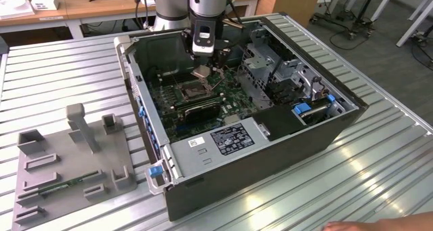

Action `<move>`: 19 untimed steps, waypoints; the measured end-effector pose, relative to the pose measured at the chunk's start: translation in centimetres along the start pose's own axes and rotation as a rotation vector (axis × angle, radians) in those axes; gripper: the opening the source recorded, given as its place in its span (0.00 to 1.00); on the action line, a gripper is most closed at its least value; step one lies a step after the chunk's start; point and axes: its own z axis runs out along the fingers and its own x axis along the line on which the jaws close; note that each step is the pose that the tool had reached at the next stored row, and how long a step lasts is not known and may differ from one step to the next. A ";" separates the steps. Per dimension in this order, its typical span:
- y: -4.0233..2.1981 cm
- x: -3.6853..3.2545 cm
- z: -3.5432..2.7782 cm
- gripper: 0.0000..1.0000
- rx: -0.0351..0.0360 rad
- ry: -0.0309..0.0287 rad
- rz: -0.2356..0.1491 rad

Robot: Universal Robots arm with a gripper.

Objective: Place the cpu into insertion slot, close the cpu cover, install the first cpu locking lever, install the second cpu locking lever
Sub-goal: 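Place the cpu into insertion slot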

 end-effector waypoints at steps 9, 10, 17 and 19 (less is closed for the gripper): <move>0.00 0.00 0.00 0.54 0.0000 0.0000 0.000; 0.00 0.00 0.00 0.54 0.0000 0.0000 0.000; 0.00 0.00 0.03 0.54 0.0000 -0.0070 0.079; 0.00 0.00 0.04 0.54 0.0000 -0.0102 0.115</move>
